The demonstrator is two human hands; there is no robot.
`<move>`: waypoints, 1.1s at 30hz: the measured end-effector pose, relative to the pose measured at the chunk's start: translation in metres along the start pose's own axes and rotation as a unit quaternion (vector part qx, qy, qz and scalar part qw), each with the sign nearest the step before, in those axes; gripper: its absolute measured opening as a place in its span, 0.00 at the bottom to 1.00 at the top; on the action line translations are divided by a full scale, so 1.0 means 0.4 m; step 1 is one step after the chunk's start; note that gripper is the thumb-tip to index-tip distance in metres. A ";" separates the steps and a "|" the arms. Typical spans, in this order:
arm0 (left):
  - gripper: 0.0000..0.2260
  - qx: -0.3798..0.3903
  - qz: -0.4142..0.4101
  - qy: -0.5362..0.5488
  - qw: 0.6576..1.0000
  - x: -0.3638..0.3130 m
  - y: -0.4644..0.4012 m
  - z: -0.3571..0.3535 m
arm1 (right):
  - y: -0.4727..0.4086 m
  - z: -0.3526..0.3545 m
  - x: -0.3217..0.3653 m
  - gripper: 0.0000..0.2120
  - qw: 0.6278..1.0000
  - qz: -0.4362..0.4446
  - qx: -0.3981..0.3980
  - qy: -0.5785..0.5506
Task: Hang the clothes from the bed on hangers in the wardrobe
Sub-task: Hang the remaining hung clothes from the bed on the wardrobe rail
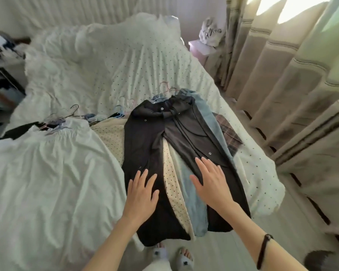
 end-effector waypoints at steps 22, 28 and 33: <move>0.23 0.015 0.065 -0.001 0.998 0.320 -0.933 -0.139 | -0.978 -0.300 -0.110 0.24 0.996 -0.010 0.077 0.038; 0.22 -0.007 0.108 0.043 0.993 0.457 -1.180 -0.185 | -1.253 -0.418 -0.177 0.23 0.989 -0.038 0.098 0.105; 0.23 0.054 0.174 0.129 0.975 0.504 -1.249 -0.259 | -1.333 -0.509 -0.246 0.22 0.979 -0.064 0.132 0.141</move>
Point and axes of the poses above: each hand's wrist, its own y-axis away from the middle knuckle, its own z-axis out of the back of the hand, x = y × z, the point moved 8 cm from there along -y, towards the middle knuckle, and after that the axes turned 10 degrees about -x, right-handed, at the moved point
